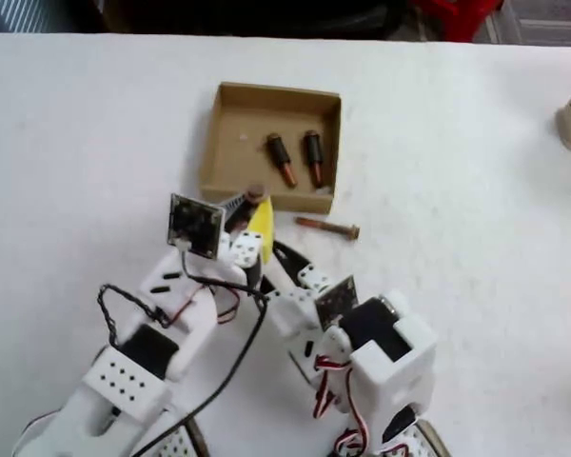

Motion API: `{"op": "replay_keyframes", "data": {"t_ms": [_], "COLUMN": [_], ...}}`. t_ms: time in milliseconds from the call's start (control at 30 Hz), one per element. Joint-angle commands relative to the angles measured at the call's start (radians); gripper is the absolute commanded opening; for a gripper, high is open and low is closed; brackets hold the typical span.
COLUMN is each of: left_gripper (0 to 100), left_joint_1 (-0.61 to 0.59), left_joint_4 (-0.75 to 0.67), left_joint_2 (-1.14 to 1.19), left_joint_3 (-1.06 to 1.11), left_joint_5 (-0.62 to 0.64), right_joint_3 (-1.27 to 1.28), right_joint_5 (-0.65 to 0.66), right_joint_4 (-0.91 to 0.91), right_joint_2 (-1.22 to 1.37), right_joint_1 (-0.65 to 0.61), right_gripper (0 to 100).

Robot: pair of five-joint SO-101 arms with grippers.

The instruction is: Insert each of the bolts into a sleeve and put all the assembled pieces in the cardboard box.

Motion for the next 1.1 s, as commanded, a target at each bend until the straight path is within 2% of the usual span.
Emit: {"op": "replay_keyframes", "data": {"t_ms": [0,700,800,933,1067], "left_gripper": [2,2,2,2,2], "left_joint_1": [0.027,0.042,0.018,-0.048,-0.030], "left_joint_4": [0.101,0.304,0.305,0.302,0.302], "left_joint_2": [-0.002,0.005,0.005,0.005,0.005], "left_joint_3": [-0.107,-0.103,-0.101,-0.097,-0.034], "left_joint_5": [0.011,-0.014,-0.043,-0.003,-0.002], "right_joint_3": [0.000,0.003,0.009,0.011,0.011], "right_joint_5": [-0.002,-0.002,-0.002,-0.002,-0.002], "right_joint_4": [-0.007,-0.031,-0.038,-0.041,-0.048], "right_joint_2": [-0.036,-0.045,-0.047,-0.047,-0.047], "right_joint_1": [0.019,0.053,0.062,0.068,0.070], "right_gripper": [1.6,1.9,1.9,2.0,2.0]}}
